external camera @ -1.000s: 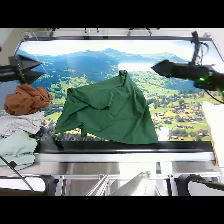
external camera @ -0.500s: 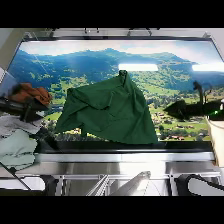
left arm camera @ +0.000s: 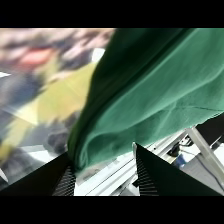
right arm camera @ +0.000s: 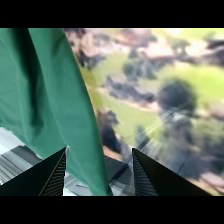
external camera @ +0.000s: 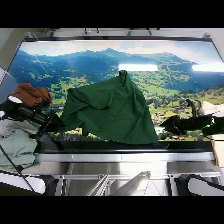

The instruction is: Fold the shirts.

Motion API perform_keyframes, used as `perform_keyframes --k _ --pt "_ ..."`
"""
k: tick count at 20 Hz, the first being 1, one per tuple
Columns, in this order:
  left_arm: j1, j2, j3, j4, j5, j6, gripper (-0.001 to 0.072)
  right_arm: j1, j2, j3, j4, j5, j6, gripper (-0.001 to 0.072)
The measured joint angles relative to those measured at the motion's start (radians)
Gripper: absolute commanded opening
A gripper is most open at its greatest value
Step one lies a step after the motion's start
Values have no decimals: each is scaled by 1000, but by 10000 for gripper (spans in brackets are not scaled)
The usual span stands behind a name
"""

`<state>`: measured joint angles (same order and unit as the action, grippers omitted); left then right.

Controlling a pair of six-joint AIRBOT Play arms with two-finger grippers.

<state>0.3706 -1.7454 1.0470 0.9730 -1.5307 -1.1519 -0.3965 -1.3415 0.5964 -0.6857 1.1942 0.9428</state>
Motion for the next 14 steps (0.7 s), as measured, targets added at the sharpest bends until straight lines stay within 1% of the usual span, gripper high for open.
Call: perform_keyframes --k 1,2,6,7,8,9,12,13,14 --pt "-11 -9 17 6 24 3 3 0 -7 -5 -7 -2 0 467" --pt "-19 -16 33 12 46 7 3 2 -16 -10 -9 -4 0 468" --pt "-33 -26 79 17 60 8 4 56 -86 -31 13 19 -4 453" --pt "-34 -28 85 18 61 8 20 89 -108 -34 18 23 -9 293" --pt "-35 -29 89 19 60 8 20 125 -129 -37 22 18 -15 68" --pt "-36 -29 92 19 58 8 20 163 -143 -37 15 4 -22 23" --pt "-32 -20 95 5 36 13 20 234 -148 -17 71 -2 -68 22" --pt "-27 -2 95 -37 -2 23 20 239 -134 0 68 3 -77 22" --pt "-19 24 97 -84 -33 32 20 231 -101 32 87 44 -77 22"
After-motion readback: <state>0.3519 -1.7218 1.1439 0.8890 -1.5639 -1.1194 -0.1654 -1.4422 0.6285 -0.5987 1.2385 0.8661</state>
